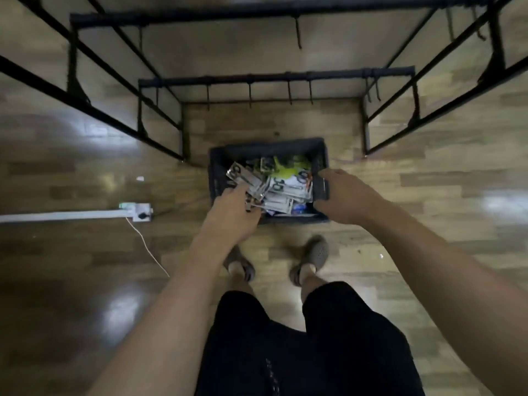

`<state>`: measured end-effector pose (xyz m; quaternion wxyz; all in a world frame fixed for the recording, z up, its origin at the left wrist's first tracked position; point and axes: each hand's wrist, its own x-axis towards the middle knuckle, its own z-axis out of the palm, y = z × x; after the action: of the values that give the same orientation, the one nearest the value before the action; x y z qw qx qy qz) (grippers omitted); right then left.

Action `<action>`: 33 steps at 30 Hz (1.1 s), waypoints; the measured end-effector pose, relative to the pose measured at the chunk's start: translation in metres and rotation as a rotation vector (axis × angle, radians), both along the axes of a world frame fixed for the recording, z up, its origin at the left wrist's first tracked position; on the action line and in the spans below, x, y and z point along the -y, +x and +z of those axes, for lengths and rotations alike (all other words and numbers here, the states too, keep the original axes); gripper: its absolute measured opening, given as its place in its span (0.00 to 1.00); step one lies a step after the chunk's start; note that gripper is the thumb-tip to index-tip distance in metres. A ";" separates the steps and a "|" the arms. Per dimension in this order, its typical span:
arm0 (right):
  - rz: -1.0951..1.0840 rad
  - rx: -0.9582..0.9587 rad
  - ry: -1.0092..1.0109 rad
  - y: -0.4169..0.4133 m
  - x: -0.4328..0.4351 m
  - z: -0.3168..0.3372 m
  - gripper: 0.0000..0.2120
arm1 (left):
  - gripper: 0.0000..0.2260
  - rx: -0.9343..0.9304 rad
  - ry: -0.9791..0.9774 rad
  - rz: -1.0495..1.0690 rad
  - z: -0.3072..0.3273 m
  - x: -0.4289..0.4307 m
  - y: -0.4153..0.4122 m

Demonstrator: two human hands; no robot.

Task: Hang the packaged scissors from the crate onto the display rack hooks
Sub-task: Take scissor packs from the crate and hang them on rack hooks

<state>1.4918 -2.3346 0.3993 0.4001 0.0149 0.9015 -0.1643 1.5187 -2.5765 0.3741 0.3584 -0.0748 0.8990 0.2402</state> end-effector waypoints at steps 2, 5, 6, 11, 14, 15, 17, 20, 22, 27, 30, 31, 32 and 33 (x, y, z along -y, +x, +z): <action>0.018 0.040 0.001 0.010 -0.005 -0.055 0.35 | 0.24 0.087 -0.008 0.041 -0.049 -0.007 0.015; 0.023 0.123 0.021 0.028 -0.011 -0.141 0.37 | 0.30 0.211 0.018 0.076 -0.126 -0.015 0.032; 0.021 0.155 0.025 0.035 -0.012 -0.172 0.37 | 0.31 0.237 0.025 0.077 -0.151 -0.016 0.034; -0.016 0.256 0.015 0.047 -0.012 -0.317 0.40 | 0.31 0.236 0.018 0.088 -0.285 -0.015 0.013; -0.059 0.243 -0.029 0.041 -0.007 -0.400 0.39 | 0.30 0.218 0.031 0.070 -0.365 -0.012 -0.011; -0.079 0.233 -0.041 0.035 -0.004 -0.425 0.37 | 0.29 0.202 0.031 0.049 -0.391 -0.011 -0.019; -0.118 0.233 -0.058 0.026 0.002 -0.472 0.34 | 0.26 0.201 0.031 0.019 -0.440 -0.009 -0.030; -0.128 0.287 -0.073 0.014 0.012 -0.534 0.30 | 0.26 0.228 0.025 0.027 -0.501 -0.009 -0.036; -0.119 0.333 -0.074 0.007 0.018 -0.569 0.31 | 0.24 0.230 0.027 0.101 -0.538 -0.009 -0.038; -0.029 0.172 -0.134 -0.012 0.041 -0.634 0.27 | 0.26 0.234 0.097 0.421 -0.612 -0.002 -0.053; -0.127 0.168 -0.214 -0.028 0.058 -0.664 0.23 | 0.30 0.209 0.129 0.712 -0.646 0.004 -0.067; -0.241 0.209 -0.247 -0.033 0.065 -0.671 0.21 | 0.30 0.192 0.137 0.809 -0.653 0.005 -0.073; -0.374 0.268 -0.292 -0.038 0.070 -0.677 0.18 | 0.30 0.184 0.143 0.891 -0.659 0.008 -0.078; -0.507 0.334 -0.341 -0.042 0.075 -0.681 0.16 | 0.28 0.181 0.162 0.960 -0.663 0.010 -0.081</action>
<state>1.4500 -2.4100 -0.2815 0.4852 0.1978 0.7510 -0.4018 1.4375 -2.5861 -0.2890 0.2885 -0.4730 0.7067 0.4400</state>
